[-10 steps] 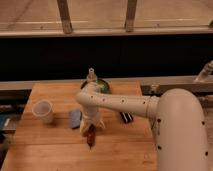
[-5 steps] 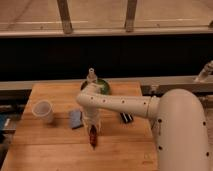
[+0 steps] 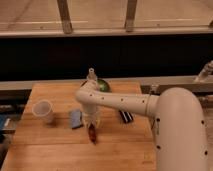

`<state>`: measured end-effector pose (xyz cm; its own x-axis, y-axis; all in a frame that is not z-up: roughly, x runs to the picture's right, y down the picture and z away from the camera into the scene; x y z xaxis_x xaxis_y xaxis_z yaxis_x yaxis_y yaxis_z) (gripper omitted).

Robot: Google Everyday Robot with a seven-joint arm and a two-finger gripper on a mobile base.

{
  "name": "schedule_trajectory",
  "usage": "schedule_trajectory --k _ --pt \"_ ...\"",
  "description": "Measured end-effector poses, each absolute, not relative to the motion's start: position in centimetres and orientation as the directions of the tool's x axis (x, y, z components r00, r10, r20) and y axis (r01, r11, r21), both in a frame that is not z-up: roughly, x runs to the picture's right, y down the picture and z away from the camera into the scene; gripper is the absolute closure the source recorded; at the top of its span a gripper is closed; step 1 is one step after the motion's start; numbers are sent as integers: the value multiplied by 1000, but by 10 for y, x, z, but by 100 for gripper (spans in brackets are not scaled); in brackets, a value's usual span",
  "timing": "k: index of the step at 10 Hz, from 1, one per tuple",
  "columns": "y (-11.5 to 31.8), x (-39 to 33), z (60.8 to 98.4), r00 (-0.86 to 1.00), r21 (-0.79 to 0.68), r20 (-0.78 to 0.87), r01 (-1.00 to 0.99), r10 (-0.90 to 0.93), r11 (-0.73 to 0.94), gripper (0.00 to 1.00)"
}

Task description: Drag the pepper across the table

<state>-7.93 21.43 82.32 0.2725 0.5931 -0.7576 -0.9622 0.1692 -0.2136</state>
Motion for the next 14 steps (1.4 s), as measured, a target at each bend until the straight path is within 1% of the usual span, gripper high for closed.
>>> schedule_trajectory --k 3,7,11,14 --pt "203 -46 839 208 -165 -772 -978 600 126 100" --pt "206 14 846 93 -112 -789 -994 608 6 100" --pt "199 75 832 -46 -21 -772 -995 634 -98 100" --pt "198 96 829 -107 30 -771 -991 627 -132 100"
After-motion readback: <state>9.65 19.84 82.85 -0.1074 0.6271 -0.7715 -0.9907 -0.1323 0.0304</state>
